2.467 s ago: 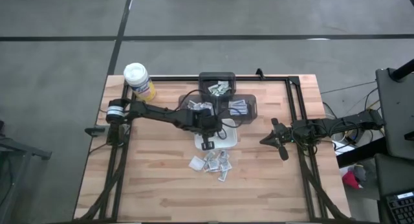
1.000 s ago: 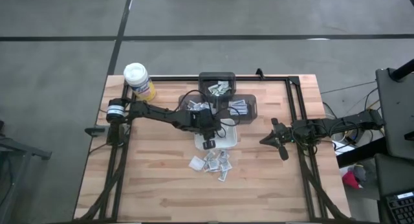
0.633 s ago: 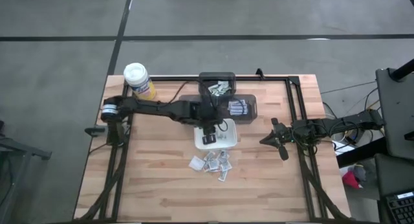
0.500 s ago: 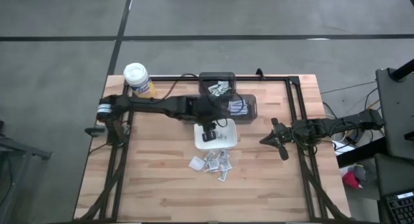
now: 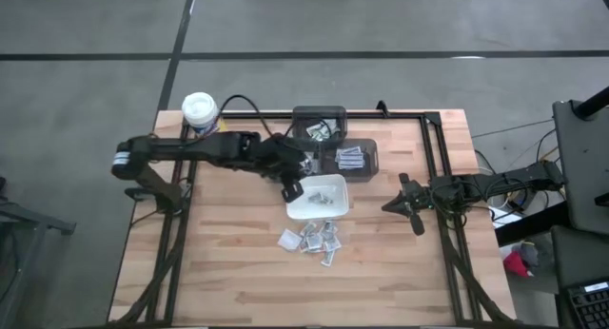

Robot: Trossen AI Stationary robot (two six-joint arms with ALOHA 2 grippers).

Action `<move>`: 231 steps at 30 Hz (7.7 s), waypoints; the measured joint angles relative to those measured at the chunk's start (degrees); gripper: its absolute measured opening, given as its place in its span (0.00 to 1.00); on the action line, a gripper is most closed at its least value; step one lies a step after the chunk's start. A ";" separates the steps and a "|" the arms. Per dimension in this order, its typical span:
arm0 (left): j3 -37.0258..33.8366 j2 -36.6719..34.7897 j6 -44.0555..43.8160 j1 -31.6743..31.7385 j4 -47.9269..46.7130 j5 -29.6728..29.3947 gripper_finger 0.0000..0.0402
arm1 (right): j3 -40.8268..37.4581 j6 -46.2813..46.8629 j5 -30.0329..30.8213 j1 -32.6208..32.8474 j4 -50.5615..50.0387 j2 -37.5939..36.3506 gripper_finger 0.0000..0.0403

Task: Pick & Place First Aid Supplies
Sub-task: Put the ointment pack into the white bin

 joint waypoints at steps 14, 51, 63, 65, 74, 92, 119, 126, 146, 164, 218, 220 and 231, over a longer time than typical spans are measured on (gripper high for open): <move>-25.06 -18.97 -8.60 -5.30 22.20 0.02 0.32 | 0.00 -0.11 0.02 0.00 14.41 0.00 0.02; -76.73 -41.46 -20.28 -8.87 70.53 0.48 0.31 | 32.35 -5.72 -8.93 0.04 0.86 28.76 0.02; -76.93 -42.52 -11.14 -8.87 70.49 1.09 0.31 | 52.91 -6.40 -13.90 0.09 -16.73 45.94 0.02; -76.93 -43.45 -9.29 -8.87 70.49 2.17 0.31 | 55.72 -6.40 -13.90 0.09 -18.54 48.46 0.02; -78.63 -50.57 -4.83 -8.87 67.53 6.82 0.31 | 66.33 -5.38 -14.18 1.40 -22.70 58.96 0.02; -86.60 -64.00 -4.13 -8.87 65.79 10.75 0.31 | 77.56 8.88 -14.13 9.42 -29.49 75.35 0.02; -87.82 -65.22 -3.54 -8.87 64.97 16.51 0.31 | 82.01 47.72 -13.54 16.17 -24.18 97.38 0.10; -88.19 -65.23 -3.51 -8.87 64.06 19.42 0.31 | 81.90 64.85 -11.49 17.13 -24.61 99.90 0.23; -88.19 -65.55 -3.45 -8.87 63.90 19.76 0.31 | 81.83 100.30 3.79 18.59 -29.16 99.56 0.27; -88.16 -65.55 -0.31 -8.87 63.87 19.76 0.31 | 81.79 108.33 -1.29 14.69 -30.89 100.00 0.27; -88.10 -65.87 1.08 -8.77 64.75 19.54 0.31 | 89.70 105.98 -7.19 12.90 -42.16 107.58 0.20; -88.10 -65.87 1.05 -8.77 64.75 19.54 0.31 | 89.06 106.03 -7.18 12.87 -42.24 107.58 0.20; -88.10 -65.87 1.03 -8.77 64.73 19.54 0.31 | 87.34 106.46 -6.99 12.11 -41.12 107.60 0.20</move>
